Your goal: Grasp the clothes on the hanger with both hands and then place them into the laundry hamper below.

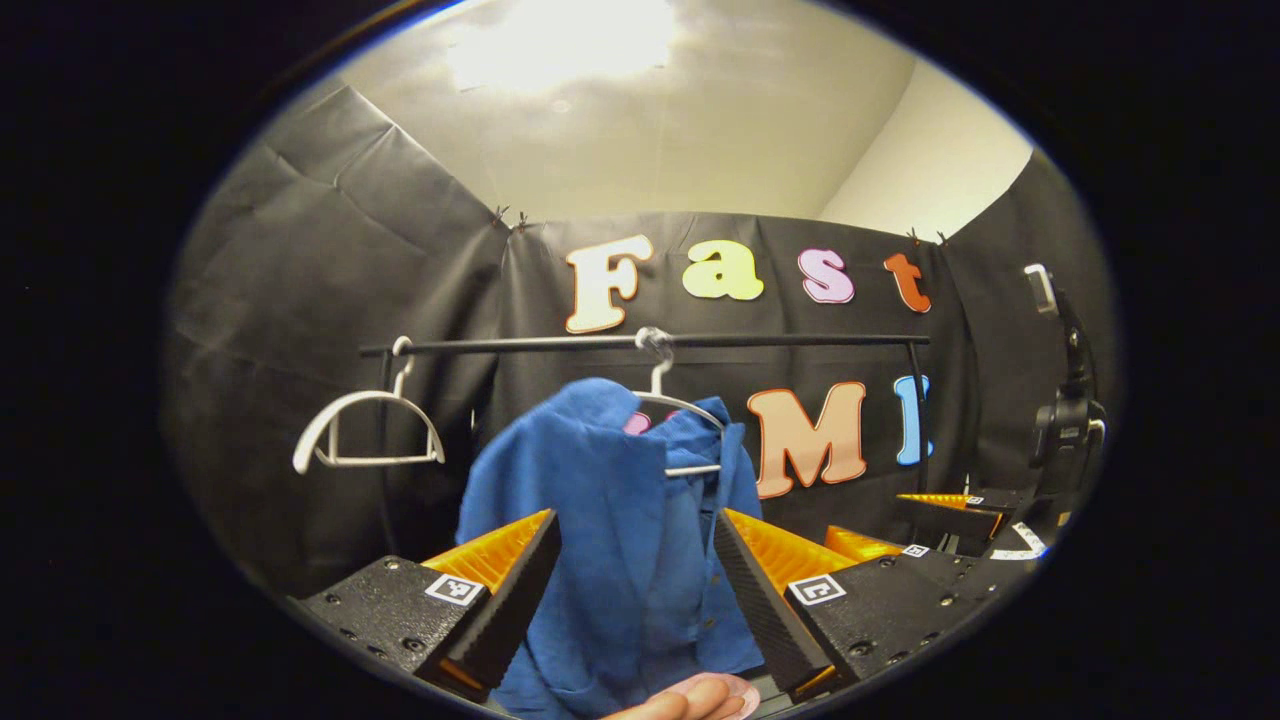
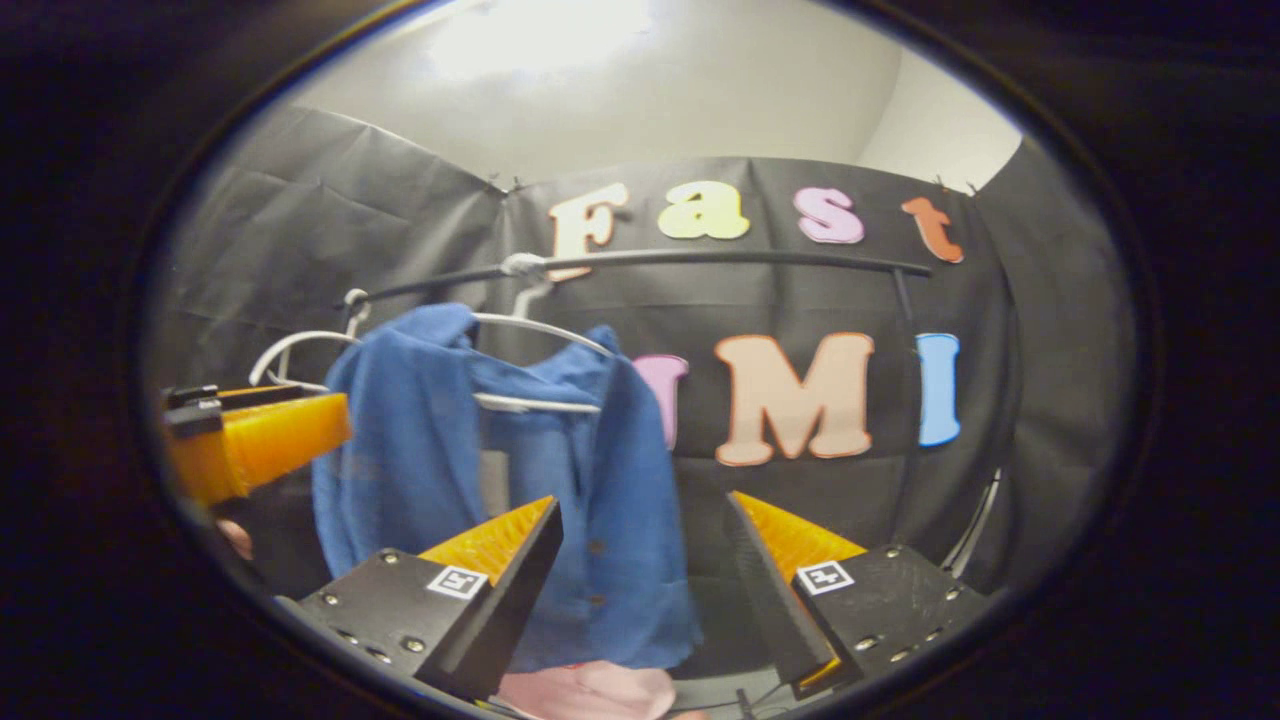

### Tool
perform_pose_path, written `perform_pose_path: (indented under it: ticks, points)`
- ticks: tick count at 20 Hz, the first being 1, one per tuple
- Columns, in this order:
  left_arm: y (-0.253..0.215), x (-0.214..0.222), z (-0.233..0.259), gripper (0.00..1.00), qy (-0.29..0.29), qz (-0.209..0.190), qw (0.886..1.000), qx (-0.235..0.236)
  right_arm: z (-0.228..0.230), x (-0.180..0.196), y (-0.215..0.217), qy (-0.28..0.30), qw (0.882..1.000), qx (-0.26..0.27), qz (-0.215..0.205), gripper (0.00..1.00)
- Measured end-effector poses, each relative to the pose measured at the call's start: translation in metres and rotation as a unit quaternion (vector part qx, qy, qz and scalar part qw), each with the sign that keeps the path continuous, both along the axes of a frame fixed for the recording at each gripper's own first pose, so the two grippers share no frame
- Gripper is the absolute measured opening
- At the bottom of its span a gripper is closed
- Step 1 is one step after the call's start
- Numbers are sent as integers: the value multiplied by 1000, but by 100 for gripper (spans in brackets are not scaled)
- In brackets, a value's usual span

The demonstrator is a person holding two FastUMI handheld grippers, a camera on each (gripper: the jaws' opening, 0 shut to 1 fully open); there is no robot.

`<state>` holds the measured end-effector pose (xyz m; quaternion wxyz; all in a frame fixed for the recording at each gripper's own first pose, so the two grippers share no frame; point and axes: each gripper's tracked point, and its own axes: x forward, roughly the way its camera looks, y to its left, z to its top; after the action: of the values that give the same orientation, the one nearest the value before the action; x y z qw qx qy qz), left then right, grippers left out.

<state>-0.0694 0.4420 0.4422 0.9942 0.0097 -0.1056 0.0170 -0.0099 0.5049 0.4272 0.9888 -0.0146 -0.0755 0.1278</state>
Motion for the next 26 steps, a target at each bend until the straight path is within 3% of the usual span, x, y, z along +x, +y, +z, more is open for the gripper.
perform_pose_path:
  ticks: [4,8,17,21,26]
  points:
    - [40,-6,7,93,15,12,1000,-7,31,-29,45,-8,999,18,39,96]
    - [55,-18,3,91,24,17,999,-14,32,-34,37,4,998,45,45,95]
    - [46,-29,-10,92,34,20,999,-24,7,-38,23,-1,999,-35,32,97]
    - [41,-29,-11,95,33,18,999,-19,2,-42,25,3,998,-40,40,97]
    - [35,-29,-17,91,39,9,999,-18,2,-47,22,6,999,-29,41,99]
